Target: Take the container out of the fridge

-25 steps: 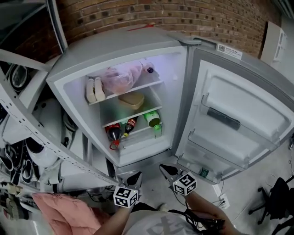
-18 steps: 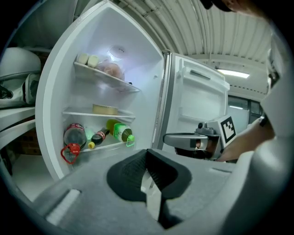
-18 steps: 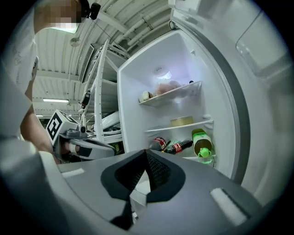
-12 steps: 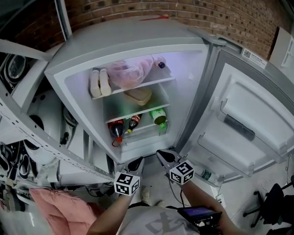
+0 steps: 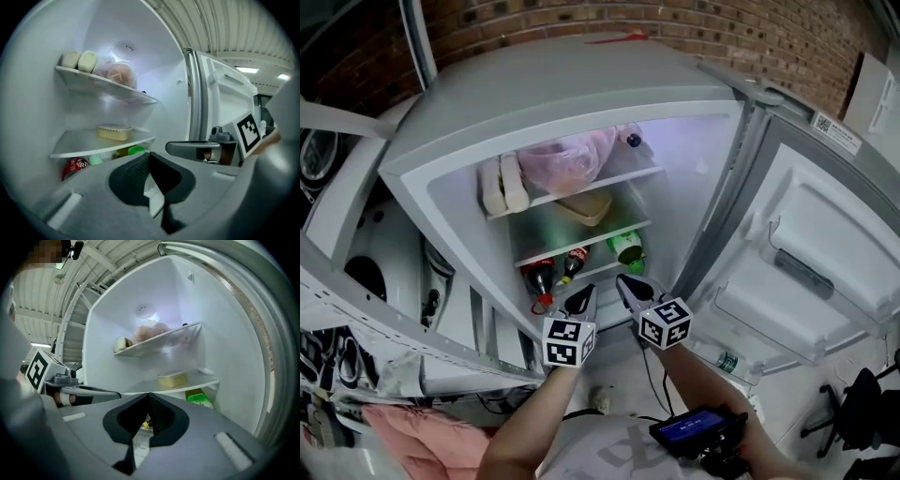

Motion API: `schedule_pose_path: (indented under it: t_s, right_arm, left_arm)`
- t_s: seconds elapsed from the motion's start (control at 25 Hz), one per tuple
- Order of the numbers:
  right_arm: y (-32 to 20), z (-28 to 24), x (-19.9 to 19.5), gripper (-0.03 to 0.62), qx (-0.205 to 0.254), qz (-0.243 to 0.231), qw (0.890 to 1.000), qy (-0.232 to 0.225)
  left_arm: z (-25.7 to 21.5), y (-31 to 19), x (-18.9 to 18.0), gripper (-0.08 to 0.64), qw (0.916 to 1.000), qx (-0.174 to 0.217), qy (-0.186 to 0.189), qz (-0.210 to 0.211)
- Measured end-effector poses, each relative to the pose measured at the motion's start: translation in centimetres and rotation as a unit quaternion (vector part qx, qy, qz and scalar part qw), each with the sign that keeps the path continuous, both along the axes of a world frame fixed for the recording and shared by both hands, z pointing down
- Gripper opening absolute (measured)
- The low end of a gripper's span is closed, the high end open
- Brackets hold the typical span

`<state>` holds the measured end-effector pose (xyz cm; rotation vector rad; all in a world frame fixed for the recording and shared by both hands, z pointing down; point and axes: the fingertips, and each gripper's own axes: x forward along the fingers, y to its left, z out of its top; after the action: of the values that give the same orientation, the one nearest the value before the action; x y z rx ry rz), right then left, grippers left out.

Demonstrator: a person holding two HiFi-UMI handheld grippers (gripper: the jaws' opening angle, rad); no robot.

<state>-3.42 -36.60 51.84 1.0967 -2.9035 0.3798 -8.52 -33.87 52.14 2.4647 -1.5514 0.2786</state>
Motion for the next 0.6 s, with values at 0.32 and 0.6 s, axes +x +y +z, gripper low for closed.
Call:
schedule_pose_path:
  t_s: [0.32, 0.6]
  right_arm:
    - [-6.0, -2.6, -1.7, 0.008, 0.012, 0.032, 0.999, 0.009]
    - [-10.2, -3.8, -2.8, 0.009, 0.004, 0.051, 0.998, 0.023]
  left_arm:
    - [-1.2, -6.9, -2.1, 0.005, 0.9988, -0.002, -0.021, -0.043]
    - [-2.0, -10.7, -3.3, 0.005, 0.9975, -0.014, -0.010, -0.068]
